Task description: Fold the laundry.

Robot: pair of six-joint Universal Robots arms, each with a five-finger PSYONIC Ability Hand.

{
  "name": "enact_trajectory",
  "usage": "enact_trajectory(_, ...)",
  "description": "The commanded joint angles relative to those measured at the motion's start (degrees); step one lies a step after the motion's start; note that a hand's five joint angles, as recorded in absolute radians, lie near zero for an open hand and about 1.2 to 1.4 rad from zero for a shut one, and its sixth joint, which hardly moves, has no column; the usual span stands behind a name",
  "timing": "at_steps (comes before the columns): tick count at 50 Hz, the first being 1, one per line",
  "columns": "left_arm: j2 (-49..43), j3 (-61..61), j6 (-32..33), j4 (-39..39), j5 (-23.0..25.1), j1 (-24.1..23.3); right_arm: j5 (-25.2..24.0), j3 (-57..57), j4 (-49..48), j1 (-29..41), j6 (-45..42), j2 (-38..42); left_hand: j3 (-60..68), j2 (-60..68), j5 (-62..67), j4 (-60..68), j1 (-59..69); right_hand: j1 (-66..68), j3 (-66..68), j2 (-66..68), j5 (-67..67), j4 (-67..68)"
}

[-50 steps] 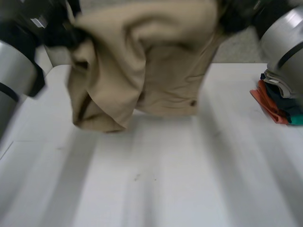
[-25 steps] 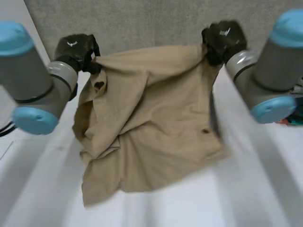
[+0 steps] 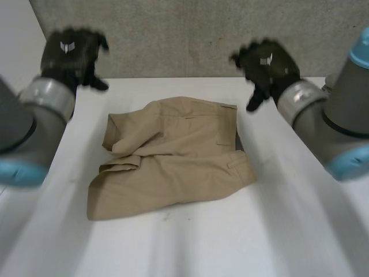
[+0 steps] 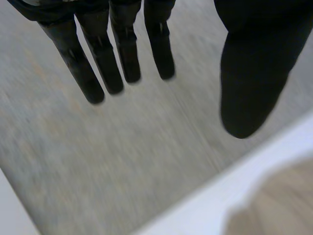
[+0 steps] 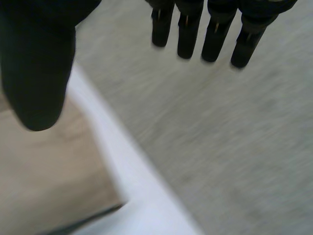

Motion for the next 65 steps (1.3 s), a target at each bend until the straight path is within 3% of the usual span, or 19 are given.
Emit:
enact_trajectory(1, 10.5, -21.1, 7.6, -7.4, 0.2, -2.2, -4.7, 11.0, 13.3, -2.9, -2.7, -4.1, 19.5, 19.5, 19.3, 19.3, 17.3, 19.1, 18.9, 19.0, 18.6, 19.0)
enact_trajectory(3, 10.7, -25.1, 8.3, -9.1, 0.0, -3.3, -5.6, 14.6, 15.0, -3.1, -3.9, -4.1, 26.5, 26.5, 26.3, 26.3, 24.3, 23.3, 23.1, 23.2, 22.8, 23.2)
enact_trajectory(6, 10.4, -28.2, 8.4, -10.5, 0.0, -3.9, -7.8, 19.0, 14.9, -2.9, -6.8, -3.9, 26.2, 26.2, 26.0, 26.1, 24.0, 23.5, 23.3, 23.4, 23.0, 23.4)
enact_trajectory(9, 8.5, -29.8, 7.8, -11.8, -0.1, -3.6, -10.2, 22.1, 12.6, -3.2, -8.8, -3.5, 19.2, 19.2, 19.0, 19.0, 17.0, 22.7, 22.5, 22.5, 22.1, 22.5)
enact_trajectory(10, 6.7, -30.2, 7.8, -11.8, 0.0, -3.2, -11.0, 22.7, 11.5, -3.3, -9.1, -3.1, 7.0, 7.0, 6.8, 6.8, 4.8, 21.3, 21.1, 21.2, 20.8, 21.2)
enact_trajectory(12, 4.8, -30.3, 7.8, -11.7, 0.0, -2.9, -12.4, 24.0, 6.3, -3.2, -9.3, -0.3, -1.9, -1.9, -2.0, -2.0, -4.0, 18.6, 18.4, 18.5, 18.1, 18.5)
enact_trajectory(14, 2.1, -29.8, 8.0, -11.4, 0.1, -1.8, -13.1, 24.4, 2.1, -3.1, -9.1, 1.5, -2.2, -2.2, -2.4, -2.4, -4.4, 17.0, 16.8, 16.8, 16.4, 16.8)
enact_trajectory(16, 0.4, -29.6, 8.3, -11.1, 0.2, -0.6, -12.9, 25.1, -4.0, -2.7, -9.1, 3.2, -2.4, -2.4, -2.6, -2.5, -4.6, 7.8, 7.6, 7.6, 7.2, 7.6)
enact_trajectory(22, -4.5, -27.5, 8.7, -8.2, 0.1, 2.0, -12.7, 24.3, -10.8, -2.5, -9.3, 7.6, -2.2, -2.2, -2.4, -2.4, -4.4, 6.9, 6.7, 6.7, 6.3, 6.7)
enact_trajectory(33, -7.1, -25.7, 9.1, -1.4, 0.1, 2.3, -10.9, 16.5, -13.5, -2.4, -9.3, 14.8, -1.6, -1.6, -1.8, -1.7, -3.7, 18.1, 17.9, 18.0, 17.6, 18.0)
enact_trajectory(38, -9.9, -24.4, 12.6, 1.0, 0.1, 2.3, -9.3, 13.3, -13.6, -2.4, -9.1, 16.8, 6.7, 6.7, 6.5, 6.5, 4.5, 25.0, 24.8, 24.9, 24.5, 24.9)
enact_trajectory(43, -10.3, -24.2, 13.9, 5.1, 0.2, 2.1, -9.2, 11.4, -14.4, -2.2, -9.2, 18.3, 23.5, 23.5, 23.3, 23.3, 21.3, 37.8, 37.6, 37.6, 37.2, 37.6)
enact_trajectory(45, -10.6, -24.3, 13.9, 7.7, 0.2, 2.1, -9.1, 10.9, -14.7, -2.2, -9.3, 19.1, 35.6, 35.6, 35.4, 35.4, 33.4, 42.3, 42.1, 42.2, 41.8, 42.2)
enact_trajectory(47, -10.6, -24.2, 13.9, 9.2, 0.2, 1.9, -8.6, 10.1, -15.2, -2.2, -9.4, 19.8, 46.8, 46.8, 46.6, 46.7, 44.7, 59.1, 58.8, 58.9, 58.5, 58.9)
enact_trajectory(49, -9.8, -24.2, 14.0, 10.3, 0.1, 1.6, -7.5, 9.7, -15.1, -2.2, -9.3, 19.9, 46.9, 46.9, 46.7, 46.7, 44.7, 59.1, 58.9, 59.0, 58.6, 59.0)
enact_trajectory(56, 0.5, -23.2, 13.3, 8.7, 0.0, -0.2, -2.2, 10.1, -12.5, -2.7, -9.7, 13.3, 46.9, 46.9, 46.7, 46.7, 44.7, 59.1, 58.9, 59.0, 58.6, 59.0)
enact_trajectory(59, 7.3, -21.0, 13.3, 4.8, 0.0, -1.5, -2.1, 9.0, -2.4, -2.9, -9.9, 2.3, 46.9, 46.9, 46.7, 46.7, 44.7, 59.1, 58.9, 59.0, 58.6, 59.0)
enact_trajectory(65, 16.9, -11.2, 9.9, -6.2, 0.2, -2.1, -2.5, 2.1, 12.7, -5.5, -9.6, -12.3, 46.9, 46.9, 46.7, 46.7, 44.7, 59.1, 58.9, 59.0, 58.6, 59.0)
